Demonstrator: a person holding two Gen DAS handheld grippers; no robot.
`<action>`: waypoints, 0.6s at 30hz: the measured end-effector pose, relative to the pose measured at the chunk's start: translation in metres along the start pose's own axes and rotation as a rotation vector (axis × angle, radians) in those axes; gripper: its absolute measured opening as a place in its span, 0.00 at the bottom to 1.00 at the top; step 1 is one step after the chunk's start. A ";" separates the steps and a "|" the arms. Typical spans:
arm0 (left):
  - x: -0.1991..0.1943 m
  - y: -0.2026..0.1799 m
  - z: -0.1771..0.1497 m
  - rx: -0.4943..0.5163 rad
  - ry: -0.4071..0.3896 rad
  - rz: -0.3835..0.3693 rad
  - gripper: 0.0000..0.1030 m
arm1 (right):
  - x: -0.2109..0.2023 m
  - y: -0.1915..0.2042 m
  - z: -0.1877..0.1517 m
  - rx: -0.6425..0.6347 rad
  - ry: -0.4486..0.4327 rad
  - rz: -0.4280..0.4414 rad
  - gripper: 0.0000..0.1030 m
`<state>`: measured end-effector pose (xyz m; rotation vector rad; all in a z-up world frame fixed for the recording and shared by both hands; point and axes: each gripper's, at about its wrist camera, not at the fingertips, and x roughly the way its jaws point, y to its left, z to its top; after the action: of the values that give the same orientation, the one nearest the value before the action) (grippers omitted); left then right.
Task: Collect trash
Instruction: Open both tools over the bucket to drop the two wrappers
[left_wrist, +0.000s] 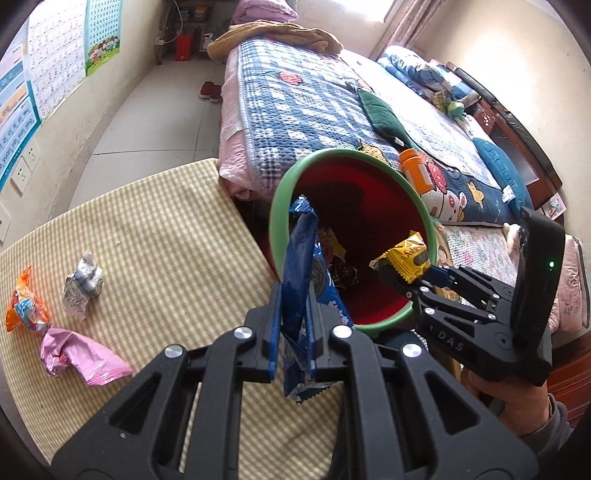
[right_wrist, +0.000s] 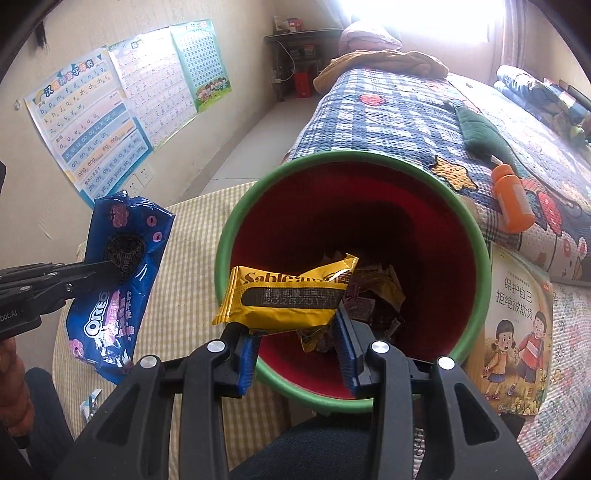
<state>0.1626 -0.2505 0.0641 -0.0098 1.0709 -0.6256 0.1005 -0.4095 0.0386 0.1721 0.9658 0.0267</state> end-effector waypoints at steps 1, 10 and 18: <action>0.003 -0.004 0.003 0.009 0.002 -0.004 0.10 | 0.000 -0.006 0.001 0.007 -0.002 -0.004 0.35; 0.030 -0.031 0.033 0.069 0.027 -0.010 0.10 | 0.010 -0.041 0.001 0.080 -0.006 -0.015 0.36; 0.050 -0.049 0.053 0.093 0.041 -0.012 0.10 | 0.019 -0.058 0.003 0.107 -0.002 -0.013 0.36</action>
<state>0.1988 -0.3302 0.0643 0.0774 1.0808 -0.6887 0.1108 -0.4652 0.0155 0.2641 0.9664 -0.0374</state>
